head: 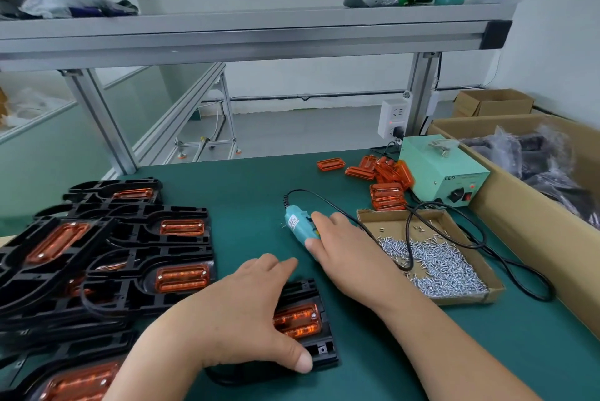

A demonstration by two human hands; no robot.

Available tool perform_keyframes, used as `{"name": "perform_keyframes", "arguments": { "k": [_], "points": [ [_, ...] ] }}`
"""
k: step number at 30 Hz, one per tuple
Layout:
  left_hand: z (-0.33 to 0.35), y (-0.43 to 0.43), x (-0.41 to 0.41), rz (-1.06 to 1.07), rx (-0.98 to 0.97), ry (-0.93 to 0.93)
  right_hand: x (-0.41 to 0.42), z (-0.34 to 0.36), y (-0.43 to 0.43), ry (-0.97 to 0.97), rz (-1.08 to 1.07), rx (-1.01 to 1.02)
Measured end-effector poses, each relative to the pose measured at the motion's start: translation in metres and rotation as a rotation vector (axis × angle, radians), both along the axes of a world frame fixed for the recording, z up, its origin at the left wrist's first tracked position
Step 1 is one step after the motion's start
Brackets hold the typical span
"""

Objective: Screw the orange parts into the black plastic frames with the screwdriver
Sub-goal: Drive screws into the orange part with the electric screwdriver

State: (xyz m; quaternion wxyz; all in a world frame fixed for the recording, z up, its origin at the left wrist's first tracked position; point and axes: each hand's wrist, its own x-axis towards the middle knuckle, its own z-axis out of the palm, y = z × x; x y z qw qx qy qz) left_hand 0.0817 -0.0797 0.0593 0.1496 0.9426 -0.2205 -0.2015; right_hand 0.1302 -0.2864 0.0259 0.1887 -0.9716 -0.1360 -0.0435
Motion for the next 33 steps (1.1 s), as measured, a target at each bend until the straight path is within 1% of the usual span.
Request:
{"name": "perform_keyframes", "arguments": {
  "k": [5, 11, 14, 19, 22, 25, 29, 33],
  "points": [
    [-0.009, -0.003, -0.012, -0.026, 0.087, -0.051, 0.0, -0.001, -0.002, 0.007, -0.011, -0.009],
    [-0.016, 0.0, -0.031, -0.051, 0.092, -0.248, 0.0, -0.002, -0.004, -0.004, -0.014, -0.014],
    [-0.016, 0.006, -0.044, -0.055, 0.1, -0.294, -0.002, -0.002, -0.004, 0.008, -0.011, -0.019],
    [-0.015, 0.026, -0.062, -0.086, 0.212, -0.269, -0.001, -0.001, -0.007, -0.008, -0.005, -0.073],
    [-0.013, 0.046, -0.074, -0.07, 0.24, -0.248, -0.002, -0.001, -0.006, -0.008, -0.002, -0.073],
    [-0.008, 0.07, -0.083, -0.037, 0.245, -0.24, -0.004, -0.002, -0.007, -0.013, 0.013, -0.063],
    [0.007, 0.101, -0.093, 0.03, 0.301, -0.162, -0.004, -0.001, -0.007, -0.012, 0.007, -0.068],
    [0.015, 0.134, -0.099, 0.138, 0.369, -0.197, -0.004, -0.001, -0.006, -0.02, -0.003, -0.052]
  ]
}}
